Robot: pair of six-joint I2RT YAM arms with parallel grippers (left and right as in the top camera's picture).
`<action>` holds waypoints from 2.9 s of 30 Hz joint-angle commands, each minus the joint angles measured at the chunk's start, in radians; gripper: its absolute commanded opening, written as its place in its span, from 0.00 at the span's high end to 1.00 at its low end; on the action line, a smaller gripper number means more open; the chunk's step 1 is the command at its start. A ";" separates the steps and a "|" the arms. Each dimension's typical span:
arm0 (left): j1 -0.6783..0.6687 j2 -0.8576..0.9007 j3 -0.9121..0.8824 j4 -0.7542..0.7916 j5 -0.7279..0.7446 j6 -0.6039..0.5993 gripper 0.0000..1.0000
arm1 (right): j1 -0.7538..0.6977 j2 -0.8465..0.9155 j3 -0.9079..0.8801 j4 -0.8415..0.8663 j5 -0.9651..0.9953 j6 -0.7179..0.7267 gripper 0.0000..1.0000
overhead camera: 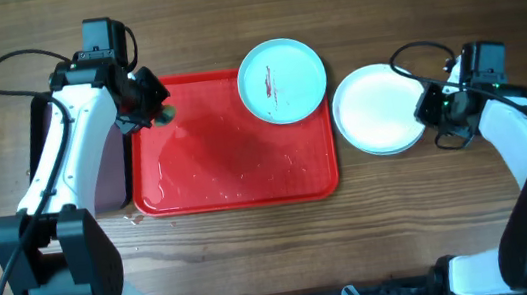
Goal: Clean dirty plates on tray and stack at the side
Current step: 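Lower the white plate onto the cleaned plate right of the tray, then open the right gripper and move it to the pale-green plate rim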
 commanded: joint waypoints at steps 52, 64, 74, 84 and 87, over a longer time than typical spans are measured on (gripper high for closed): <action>0.004 0.006 -0.008 -0.012 0.000 0.012 0.96 | 0.290 0.282 0.203 0.142 0.179 0.110 0.67; 0.004 0.006 -0.008 -0.011 0.000 0.013 0.96 | 0.231 0.282 0.203 -0.068 0.178 0.101 0.69; 0.004 0.006 -0.008 -0.012 0.000 0.013 0.96 | 0.225 0.277 0.203 -0.199 0.179 0.066 0.74; 0.004 0.006 -0.008 -0.012 0.000 0.013 0.96 | 0.225 0.132 0.285 -0.318 0.189 0.040 0.55; 0.004 0.006 -0.008 -0.012 0.000 0.013 0.96 | 0.227 0.084 0.331 -0.330 0.172 0.041 0.52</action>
